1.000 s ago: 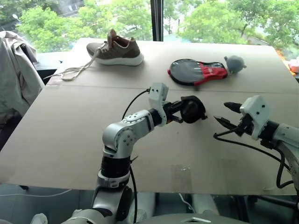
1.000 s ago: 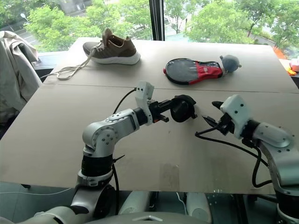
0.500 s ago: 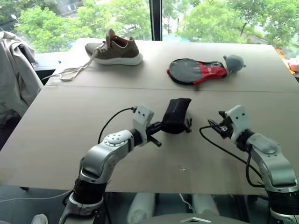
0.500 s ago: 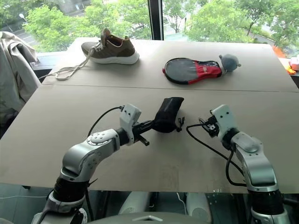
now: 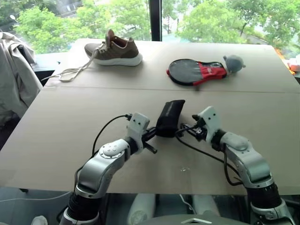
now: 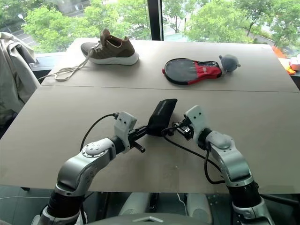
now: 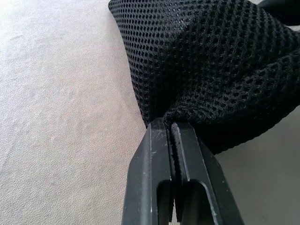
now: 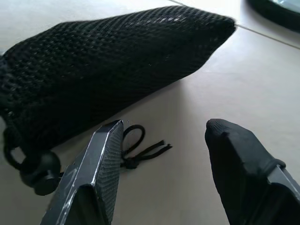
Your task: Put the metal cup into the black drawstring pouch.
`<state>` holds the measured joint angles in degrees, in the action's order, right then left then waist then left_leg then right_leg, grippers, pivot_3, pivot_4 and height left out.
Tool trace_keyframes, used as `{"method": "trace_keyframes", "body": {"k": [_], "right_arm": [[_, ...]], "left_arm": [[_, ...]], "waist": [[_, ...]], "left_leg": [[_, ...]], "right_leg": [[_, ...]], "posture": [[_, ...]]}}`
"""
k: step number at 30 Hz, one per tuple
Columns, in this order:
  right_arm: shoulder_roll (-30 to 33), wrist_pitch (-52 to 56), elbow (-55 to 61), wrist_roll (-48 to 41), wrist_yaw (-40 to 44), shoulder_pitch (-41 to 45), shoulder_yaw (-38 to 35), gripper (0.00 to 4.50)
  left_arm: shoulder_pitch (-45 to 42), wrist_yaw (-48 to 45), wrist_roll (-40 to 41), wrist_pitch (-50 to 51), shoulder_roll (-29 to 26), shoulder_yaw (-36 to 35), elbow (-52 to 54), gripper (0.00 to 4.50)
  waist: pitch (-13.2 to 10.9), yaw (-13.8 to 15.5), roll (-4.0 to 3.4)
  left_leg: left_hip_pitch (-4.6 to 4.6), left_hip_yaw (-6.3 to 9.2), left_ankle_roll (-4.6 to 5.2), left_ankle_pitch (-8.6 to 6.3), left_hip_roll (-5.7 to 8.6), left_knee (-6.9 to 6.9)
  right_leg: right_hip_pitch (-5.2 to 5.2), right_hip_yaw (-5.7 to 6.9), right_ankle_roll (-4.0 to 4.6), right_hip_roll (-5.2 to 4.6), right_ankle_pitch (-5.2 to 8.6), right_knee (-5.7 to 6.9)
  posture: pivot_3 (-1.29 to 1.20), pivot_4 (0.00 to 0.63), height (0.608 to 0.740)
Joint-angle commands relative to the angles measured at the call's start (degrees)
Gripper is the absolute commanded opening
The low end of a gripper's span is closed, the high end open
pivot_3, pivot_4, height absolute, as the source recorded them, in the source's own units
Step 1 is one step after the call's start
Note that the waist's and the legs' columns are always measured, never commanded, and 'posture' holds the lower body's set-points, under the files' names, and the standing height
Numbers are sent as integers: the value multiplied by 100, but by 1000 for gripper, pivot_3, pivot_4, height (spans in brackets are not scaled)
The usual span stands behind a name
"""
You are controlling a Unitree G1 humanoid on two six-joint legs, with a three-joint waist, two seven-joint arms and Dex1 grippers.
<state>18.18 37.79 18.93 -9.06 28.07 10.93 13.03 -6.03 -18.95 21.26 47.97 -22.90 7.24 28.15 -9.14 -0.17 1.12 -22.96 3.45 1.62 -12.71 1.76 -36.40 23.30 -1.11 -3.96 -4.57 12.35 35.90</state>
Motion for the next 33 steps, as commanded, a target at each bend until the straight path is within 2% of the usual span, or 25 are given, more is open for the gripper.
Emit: {"method": "trace_keyframes", "body": {"k": [1, 7, 10, 11, 12, 14, 15, 23, 26, 33], "right_arm": [[36, 36, 18, 30, 89, -8, 209, 2842], [536, -423, -457, 847, -92, -55, 671, 2842], [576, -378, -474, 860, -184, -154, 546, 2050], [580, -354, -447, 836, -171, -189, 518, 1412], [563, -291, -410, 786, -172, -234, 467, 1116], [543, -148, -339, 706, -183, -315, 376, 228], [545, -103, -317, 691, -190, -338, 353, 84], [359, -275, -449, 625, -808, -359, -587, 84], [151, -430, -471, 392, -967, -267, -1062, 84], [-330, -717, -291, -207, -1023, -35, -1655, 84]], "left_arm": [[22, 4, -55, -112, 9, -40, 245, 0], [12, -8, -81, -80, 26, -30, 256, 0], [19, -14, -84, -61, 29, -42, 264, 0], [25, -19, -86, -59, 24, -40, 267, 0], [29, -28, -87, -58, 16, -37, 266, 0], [35, -42, -87, -54, 7, -30, 265, 0], [36, -45, -88, -54, 6, -27, 264, 0], [58, -57, -100, -73, 15, 13, 247, 0], [68, -62, -102, -69, 11, 14, 251, 0], [125, -263, -30, -66, -65, 84, 367, 0]], "waist": [[0, -9, 0], [5, -29, 3], [8, -20, 6], [9, -18, 6], [9, -14, 6], [11, 10, 9], [12, 17, 11], [14, 109, 14], [14, 101, 13], [6, 71, 2]], "left_leg": [[0, 0, 0, 0, 0, 0], [8, -1, 0, 0, 0, 0], [17, 5, 0, 0, 0, -1], [18, 6, 0, 0, 0, -3], [20, 7, 0, 0, 0, -5], [23, 10, 0, 0, 0, -7], [23, 12, 0, 0, 0, -7], [23, 14, 0, 0, 1, -13], [22, 14, 0, 0, 1, -12], [14, 10, 0, 0, -1, -4]], "right_leg": [[1, 0, 0, 0, 0, 0], [-4, 0, 0, 0, 1, 0], [-16, 6, 1, 1, 2, 0], [-19, 6, 1, 0, 2, 0], [-22, 6, 1, 0, 2, 0], [-28, 9, 3, -1, 4, 0], [-29, 11, 4, -1, 5, -1], [-29, 14, 4, -4, 5, -2], [-31, 15, 4, -3, 5, -2], [-19, 11, 5, -1, 5, -2]], "posture": [[0, 150, 740], [0, 150, 740], [0, 150, 740], [0, 150, 740], [0, 150, 740], [0, 150, 740], [0, 150, 740], [0, 150, 740], [0, 150, 740], [0, 150, 740]]}}
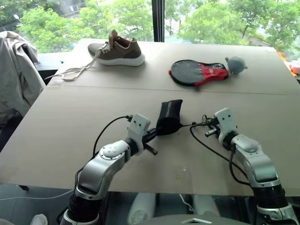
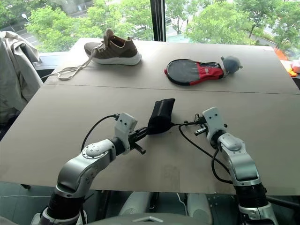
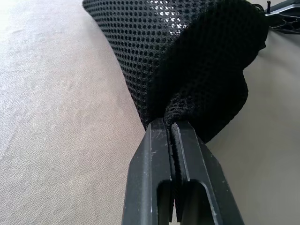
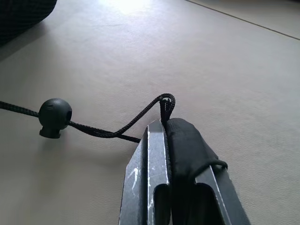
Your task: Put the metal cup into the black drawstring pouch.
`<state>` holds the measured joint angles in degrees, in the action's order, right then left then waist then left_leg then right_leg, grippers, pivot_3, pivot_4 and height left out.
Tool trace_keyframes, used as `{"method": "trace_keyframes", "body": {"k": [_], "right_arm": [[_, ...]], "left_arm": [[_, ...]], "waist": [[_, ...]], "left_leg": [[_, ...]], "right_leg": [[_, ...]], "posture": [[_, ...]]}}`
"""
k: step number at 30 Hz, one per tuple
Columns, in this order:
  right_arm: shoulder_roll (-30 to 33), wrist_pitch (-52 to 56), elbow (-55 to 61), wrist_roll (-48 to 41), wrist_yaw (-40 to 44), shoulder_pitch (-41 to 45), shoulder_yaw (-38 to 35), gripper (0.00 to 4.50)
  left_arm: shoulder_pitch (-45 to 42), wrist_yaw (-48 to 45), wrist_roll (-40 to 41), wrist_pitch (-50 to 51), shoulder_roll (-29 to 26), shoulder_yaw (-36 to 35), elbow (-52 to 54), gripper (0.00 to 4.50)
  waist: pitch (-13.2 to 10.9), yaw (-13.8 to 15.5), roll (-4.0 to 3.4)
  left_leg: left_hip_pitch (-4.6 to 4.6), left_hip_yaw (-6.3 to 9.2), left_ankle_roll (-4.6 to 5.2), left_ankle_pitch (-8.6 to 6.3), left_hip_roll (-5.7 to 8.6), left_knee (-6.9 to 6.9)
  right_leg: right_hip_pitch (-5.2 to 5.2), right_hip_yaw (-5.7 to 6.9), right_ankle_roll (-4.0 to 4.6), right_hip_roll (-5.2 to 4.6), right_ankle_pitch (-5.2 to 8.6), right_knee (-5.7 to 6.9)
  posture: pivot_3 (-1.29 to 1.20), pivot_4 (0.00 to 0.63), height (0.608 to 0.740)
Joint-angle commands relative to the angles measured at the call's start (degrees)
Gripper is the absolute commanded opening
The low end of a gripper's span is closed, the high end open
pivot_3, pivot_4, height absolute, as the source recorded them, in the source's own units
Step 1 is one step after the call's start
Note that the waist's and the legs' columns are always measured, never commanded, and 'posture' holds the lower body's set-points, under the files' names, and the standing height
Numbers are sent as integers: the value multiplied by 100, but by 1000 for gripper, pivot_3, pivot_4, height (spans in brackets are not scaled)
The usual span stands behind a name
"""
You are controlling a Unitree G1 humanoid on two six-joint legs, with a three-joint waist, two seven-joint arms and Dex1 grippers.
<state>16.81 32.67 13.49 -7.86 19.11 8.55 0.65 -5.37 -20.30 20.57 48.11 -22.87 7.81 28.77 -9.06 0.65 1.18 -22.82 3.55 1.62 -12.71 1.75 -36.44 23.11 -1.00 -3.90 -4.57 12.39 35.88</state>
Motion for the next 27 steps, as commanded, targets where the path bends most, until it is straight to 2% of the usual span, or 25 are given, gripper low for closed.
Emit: {"method": "trace_keyframes", "body": {"k": [1, 2, 3, 4, 6, 7, 10, 13, 15, 20, 23, 27], "right_arm": [[-288, -225, 318, -449, -128, 250, -499, 84], [-402, -238, 393, -609, -139, 317, -600, 0], [-503, -216, 481, -771, -148, 386, -686, 0], [-571, -193, 542, -884, -155, 433, -747, 0], [-675, -121, 658, -1103, -146, 513, -836, 0], [-732, -26, 813, -1343, -103, 591, -884, 0], [-776, 270, 1172, -1888, -39, 768, -985, 0], [-752, 601, 1431, -2458, -79, 1023, -1145, 0], [-754, 817, 1559, -2876, -175, 1258, -1291, 0], [-551, 1376, 1738, -3989, -292, 1876, -1598, 0], [-349, 1663, 1670, -4719, -446, 2245, -1825, 0], [9, 1783, 1494, -4923, -523, 2655, -1748, 0]], "left_arm": [[92, -244, 150, -141, -48, -14, 362, 0], [109, -278, 154, -169, -57, -22, 407, 436], [131, -316, 198, -200, -30, -52, 426, 588], [147, -337, 223, -219, -13, -72, 436, 922], [169, -350, 261, -233, 16, -123, 427, 1746], [174, -356, 337, -191, 49, -184, 419, 2353], [190, -413, 670, 51, 132, -416, 400, 3677], [260, -764, 1365, 349, 82, -921, 264, 3677], [315, -1105, 1603, 301, -107, -1186, 67, 3677], [-11, -1383, 2263, 120, -63, -1911, -362, 3677], [-725, -1318, 2416, -143, 20, -2189, -697, 3677], [-2030, -1192, 2193, -625, 182, -2075, -1148, 3677]], "waist": [[-5, -30, -8], [-6, -35, -9], [-7, -41, -11], [-9, -47, -14], [-10, -56, -16], [-10, -57, -16], [-13, -76, -21], [-15, -114, -23], [-18, -138, -27], [-26, -139, -39], [-28, -108, -35], [-31, -86, -31]], "left_leg": [[-3, -2, 0, 0, -1, 1], [-4, -3, 0, 0, -2, 1], [-4, -3, 0, 0, -2, 1], [-5, -2, 0, 0, -2, 2], [-8, -2, 0, 0, -2, 2], [-8, -1, 0, 0, -2, 2], [-8, -1, 0, 0, -2, 3], [-8, 1, 1, 0, -2, 4], [-9, 0, 1, 0, -4, 5], [-10, 0, 1, 0, -5, 7], [-14, 3, 1, 0, -2, 7], [-21, 1, 2, 1, 4, 0]], "right_leg": [[4, -2, 0, 1, 0, 0], [5, -4, 0, 2, 0, 0], [5, -4, 0, 2, 0, 0], [6, -3, 0, 1, 0, 0], [9, -4, -2, 1, -1, 0], [9, -3, -2, 1, -2, 0], [9, -4, -2, 1, -2, 0], [10, -3, -3, 1, -2, 0], [13, -3, -2, 2, -1, 2], [17, -2, 0, 4, -1, 3], [16, 0, 0, 1, -2, 2], [16, 1, -7, 0, -7, -2]], "posture": [[0, 150, 740], [0, 150, 740], [0, 150, 740], [0, 150, 740], [0, 150, 740], [0, 150, 740], [0, 150, 740], [0, 150, 740], [0, 150, 740], [0, 150, 740], [0, 150, 740], [0, 150, 740]]}}
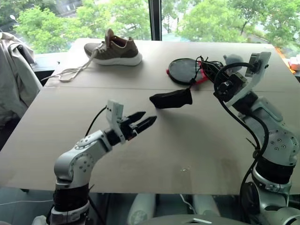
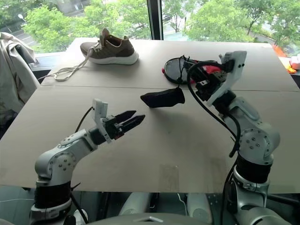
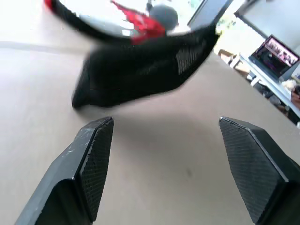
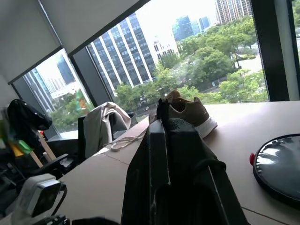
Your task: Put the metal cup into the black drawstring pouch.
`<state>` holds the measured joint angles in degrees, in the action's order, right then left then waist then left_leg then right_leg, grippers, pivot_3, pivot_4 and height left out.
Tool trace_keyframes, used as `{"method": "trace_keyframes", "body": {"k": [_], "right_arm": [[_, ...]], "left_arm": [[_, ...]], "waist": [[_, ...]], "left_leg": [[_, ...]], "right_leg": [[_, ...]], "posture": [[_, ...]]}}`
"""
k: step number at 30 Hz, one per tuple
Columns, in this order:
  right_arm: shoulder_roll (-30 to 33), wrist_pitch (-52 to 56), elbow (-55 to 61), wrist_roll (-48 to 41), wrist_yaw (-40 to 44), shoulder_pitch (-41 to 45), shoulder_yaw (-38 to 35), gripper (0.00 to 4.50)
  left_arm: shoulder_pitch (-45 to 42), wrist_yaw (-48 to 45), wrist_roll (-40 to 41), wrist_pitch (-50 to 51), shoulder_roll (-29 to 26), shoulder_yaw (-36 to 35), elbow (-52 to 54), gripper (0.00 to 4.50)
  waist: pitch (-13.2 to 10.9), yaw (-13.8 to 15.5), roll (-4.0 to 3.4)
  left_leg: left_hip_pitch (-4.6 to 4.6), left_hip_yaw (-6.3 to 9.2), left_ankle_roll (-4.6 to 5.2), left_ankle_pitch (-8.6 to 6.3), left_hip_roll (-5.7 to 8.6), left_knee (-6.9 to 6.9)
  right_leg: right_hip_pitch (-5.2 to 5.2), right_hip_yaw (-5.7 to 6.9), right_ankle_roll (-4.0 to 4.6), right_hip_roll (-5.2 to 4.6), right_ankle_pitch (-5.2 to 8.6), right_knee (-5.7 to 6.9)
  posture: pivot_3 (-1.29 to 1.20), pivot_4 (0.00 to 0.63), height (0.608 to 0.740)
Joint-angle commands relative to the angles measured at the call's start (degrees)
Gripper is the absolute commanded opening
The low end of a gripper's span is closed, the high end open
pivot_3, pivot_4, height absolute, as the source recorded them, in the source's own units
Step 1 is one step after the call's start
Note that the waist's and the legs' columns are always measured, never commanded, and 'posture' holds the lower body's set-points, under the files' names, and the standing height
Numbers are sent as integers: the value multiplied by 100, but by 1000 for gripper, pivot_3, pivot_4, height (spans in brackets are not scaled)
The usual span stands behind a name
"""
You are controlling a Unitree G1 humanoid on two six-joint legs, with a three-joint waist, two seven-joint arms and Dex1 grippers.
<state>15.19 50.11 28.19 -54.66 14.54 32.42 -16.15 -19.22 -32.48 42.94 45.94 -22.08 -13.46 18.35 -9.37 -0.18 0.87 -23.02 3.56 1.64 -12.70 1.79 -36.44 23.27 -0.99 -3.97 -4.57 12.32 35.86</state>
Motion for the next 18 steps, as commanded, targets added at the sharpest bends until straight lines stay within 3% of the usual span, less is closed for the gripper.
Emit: {"method": "trace_keyframes", "body": {"k": [1, 5, 12, 18], "right_arm": [[217, 46, -21, -268, -101, 359, -41, 0], [302, 33, -188, -174, -199, 729, 182, 0], [316, 0, -361, -127, -326, 1131, 390, 0], [280, -14, -364, -102, -409, 1192, 499, 0]], "left_arm": [[-934, 60, -71, -502, 177, 104, -215, 3677], [-1903, -237, -361, -919, 472, 737, -524, 3677], [-2518, -555, -1223, -1942, 832, 1541, -1302, 3677], [-2803, -484, -1663, -2647, 1179, 1588, -1971, 3677]], "waist": [[0, -9, 0], [-1, -41, 2], [-1, -76, 1], [-1, -50, 2]], "left_leg": [[0, -2, 0, 0, 2, 0], [-6, -8, 0, 0, 7, 3], [-33, -15, 0, 0, 6, 13], [-68, -12, 1, 1, 7, -11]], "right_leg": [[0, -2, -6, 0, -4, 1], [3, -4, -13, 1, -8, -1], [43, -15, -12, 5, -9, 5], [52, 9, -12, 2, -12, 4]], "posture": [[0, 150, 740], [0, 150, 740], [0, 150, 740], [0, 150, 740]]}}
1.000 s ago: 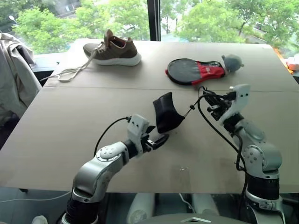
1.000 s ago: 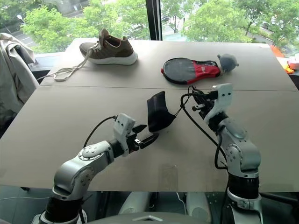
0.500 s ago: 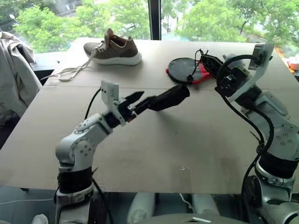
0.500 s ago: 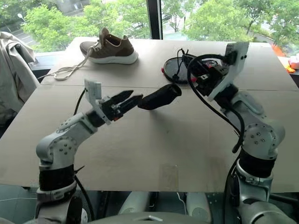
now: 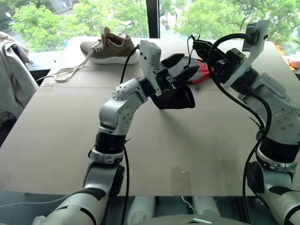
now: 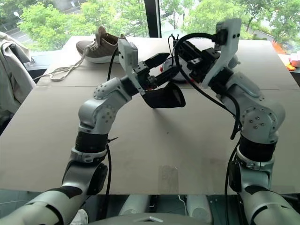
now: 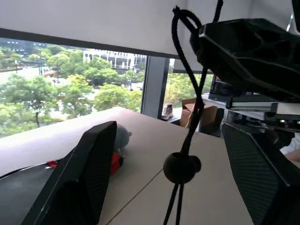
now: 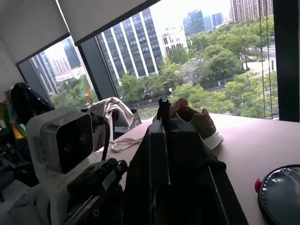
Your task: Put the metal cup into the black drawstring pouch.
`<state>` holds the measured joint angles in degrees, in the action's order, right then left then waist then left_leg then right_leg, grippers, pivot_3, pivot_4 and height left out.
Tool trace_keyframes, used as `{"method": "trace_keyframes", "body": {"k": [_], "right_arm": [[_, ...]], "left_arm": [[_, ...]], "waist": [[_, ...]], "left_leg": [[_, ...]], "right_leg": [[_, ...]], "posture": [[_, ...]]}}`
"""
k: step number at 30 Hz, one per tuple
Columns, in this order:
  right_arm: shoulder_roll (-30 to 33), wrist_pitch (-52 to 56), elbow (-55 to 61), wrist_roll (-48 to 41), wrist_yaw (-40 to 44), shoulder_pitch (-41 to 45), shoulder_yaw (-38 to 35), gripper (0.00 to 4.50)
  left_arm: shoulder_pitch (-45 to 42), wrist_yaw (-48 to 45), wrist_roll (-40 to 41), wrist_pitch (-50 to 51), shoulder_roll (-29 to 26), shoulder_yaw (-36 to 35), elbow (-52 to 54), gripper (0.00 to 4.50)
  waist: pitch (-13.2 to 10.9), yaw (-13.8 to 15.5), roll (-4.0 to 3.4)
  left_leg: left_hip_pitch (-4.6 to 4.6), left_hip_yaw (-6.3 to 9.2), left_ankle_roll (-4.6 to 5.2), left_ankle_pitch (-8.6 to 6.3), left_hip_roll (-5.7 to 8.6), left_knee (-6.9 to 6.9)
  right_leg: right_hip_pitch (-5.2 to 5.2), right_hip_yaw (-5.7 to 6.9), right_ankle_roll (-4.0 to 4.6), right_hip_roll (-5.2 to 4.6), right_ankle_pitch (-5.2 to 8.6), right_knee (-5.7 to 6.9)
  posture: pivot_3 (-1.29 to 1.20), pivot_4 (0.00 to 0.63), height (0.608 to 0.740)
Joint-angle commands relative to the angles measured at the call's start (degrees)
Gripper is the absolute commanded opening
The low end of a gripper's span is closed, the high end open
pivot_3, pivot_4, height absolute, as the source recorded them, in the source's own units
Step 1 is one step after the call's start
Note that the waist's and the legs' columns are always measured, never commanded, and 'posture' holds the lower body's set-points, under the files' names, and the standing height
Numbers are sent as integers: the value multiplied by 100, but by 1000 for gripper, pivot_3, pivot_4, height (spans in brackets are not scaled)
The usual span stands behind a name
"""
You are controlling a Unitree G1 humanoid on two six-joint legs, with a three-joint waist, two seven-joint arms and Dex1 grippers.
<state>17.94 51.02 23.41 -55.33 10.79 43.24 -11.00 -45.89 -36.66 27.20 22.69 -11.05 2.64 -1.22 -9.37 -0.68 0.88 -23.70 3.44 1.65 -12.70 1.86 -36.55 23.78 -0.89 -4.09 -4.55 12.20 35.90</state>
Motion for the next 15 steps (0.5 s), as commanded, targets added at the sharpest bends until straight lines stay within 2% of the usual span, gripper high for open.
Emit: {"method": "trace_keyframes", "body": {"k": [1, 3, 8, 9, 15], "right_arm": [[-7, -105, 128, -47, -58, 111, -9, 0], [-19, -104, 148, -61, -95, 116, 1, 0], [-41, -125, 166, -81, -167, 134, 5, 0], [-44, -132, 159, -76, -171, 144, 8, 0], [-102, -205, 61, -81, -223, 301, -40, 0]], "left_arm": [[-122, -102, -57, -322, 108, -27, -22, 3448], [-71, -162, -28, -290, 131, -7, -9, 2811], [93, -231, -9, -164, 140, 21, 56, 453], [119, -229, -32, -149, 133, 36, 45, 168], [297, -256, -263, -89, 25, 170, -76, 176]], "waist": [[0, -3, 0], [0, -5, 0], [0, -9, 0], [0, -9, 0], [0, -11, 0]], "left_leg": [[-1, 1, 0, 0, 0, 0], [-1, 6, 0, 0, 0, 1], [0, 8, 0, 0, 0, 1], [0, 10, 0, 0, 0, 1], [1, 10, 1, 0, 0, 0]], "right_leg": [[0, 0, 0, -1, 0, -1], [0, 0, 0, -1, 0, -1], [0, 3, 0, 0, 0, 0], [0, 3, 0, 0, 0, 1], [0, 4, 0, 1, 0, 6]], "posture": [[0, 150, 740], [0, 150, 740], [0, 150, 740], [0, 150, 740], [0, 150, 740]]}}
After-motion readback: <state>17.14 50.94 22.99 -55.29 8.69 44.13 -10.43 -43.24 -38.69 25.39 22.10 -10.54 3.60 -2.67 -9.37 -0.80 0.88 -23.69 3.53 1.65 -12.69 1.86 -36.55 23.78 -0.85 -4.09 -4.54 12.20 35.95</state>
